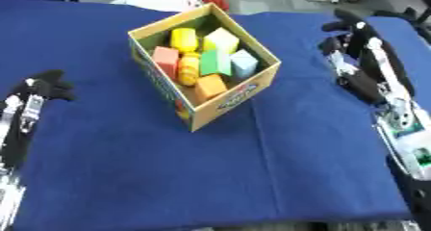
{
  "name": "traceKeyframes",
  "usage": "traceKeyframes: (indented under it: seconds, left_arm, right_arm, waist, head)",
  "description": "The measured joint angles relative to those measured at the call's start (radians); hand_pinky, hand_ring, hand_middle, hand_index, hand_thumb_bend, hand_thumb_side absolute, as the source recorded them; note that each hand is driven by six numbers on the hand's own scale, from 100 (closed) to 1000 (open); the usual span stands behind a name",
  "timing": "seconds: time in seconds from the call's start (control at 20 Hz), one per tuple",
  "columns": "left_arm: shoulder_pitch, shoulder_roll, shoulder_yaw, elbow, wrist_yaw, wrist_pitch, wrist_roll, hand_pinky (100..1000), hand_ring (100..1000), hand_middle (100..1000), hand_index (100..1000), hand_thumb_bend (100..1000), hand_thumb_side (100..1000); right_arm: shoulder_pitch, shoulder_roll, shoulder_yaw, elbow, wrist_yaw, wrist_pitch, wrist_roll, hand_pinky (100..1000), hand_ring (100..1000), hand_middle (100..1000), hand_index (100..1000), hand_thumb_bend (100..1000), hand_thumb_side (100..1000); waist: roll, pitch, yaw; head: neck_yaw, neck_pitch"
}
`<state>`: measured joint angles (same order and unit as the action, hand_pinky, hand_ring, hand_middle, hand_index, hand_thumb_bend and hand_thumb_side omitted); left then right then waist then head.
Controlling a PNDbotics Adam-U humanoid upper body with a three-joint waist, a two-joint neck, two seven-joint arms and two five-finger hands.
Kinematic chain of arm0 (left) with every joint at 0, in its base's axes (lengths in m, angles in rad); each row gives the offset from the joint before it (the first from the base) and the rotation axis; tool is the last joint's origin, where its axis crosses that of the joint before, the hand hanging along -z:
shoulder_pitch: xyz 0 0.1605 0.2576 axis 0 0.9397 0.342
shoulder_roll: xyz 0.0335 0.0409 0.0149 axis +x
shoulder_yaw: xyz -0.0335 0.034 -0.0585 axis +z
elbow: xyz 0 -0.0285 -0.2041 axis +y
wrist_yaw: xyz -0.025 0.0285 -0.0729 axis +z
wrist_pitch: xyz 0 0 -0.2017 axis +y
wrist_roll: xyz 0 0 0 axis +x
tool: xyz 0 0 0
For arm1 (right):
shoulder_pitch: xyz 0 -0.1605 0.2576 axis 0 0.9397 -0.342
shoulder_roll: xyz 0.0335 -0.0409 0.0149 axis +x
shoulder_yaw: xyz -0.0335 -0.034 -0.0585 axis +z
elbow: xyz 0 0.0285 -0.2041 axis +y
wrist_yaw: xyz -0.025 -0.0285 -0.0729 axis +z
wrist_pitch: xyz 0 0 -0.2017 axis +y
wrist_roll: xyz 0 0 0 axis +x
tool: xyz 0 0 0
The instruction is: Pick up objects on the table and place them in the box.
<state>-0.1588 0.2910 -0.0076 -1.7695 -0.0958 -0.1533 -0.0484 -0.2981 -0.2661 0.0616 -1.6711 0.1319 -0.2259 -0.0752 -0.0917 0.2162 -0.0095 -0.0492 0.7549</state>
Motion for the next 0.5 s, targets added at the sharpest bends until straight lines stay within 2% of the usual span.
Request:
traceKeyframes:
  seconds: [0.2,0.5]
  left_arm:
    - [0.0,-0.005,0.0,0.0,0.004,0.0,0.01,792,602,607,813,100,893]
    - [0.002,-0.011,0.002,0.0,0.011,0.002,0.025,787,597,603,809,100,886]
  right_arm:
    - [0.032,0.069,0.0,0.001,-0.029,-0.006,-0.026,613,620,702,916,100,617]
    - [0.045,0.1,0.002,0.01,-0.046,-0.01,-0.034,611,614,687,910,100,627]
  waist:
    - [0.004,0.0,0.0]
    - [0.005,0.0,0.0]
  head:
    - [0.014,-0.001]
    - [0.027,-0.004]
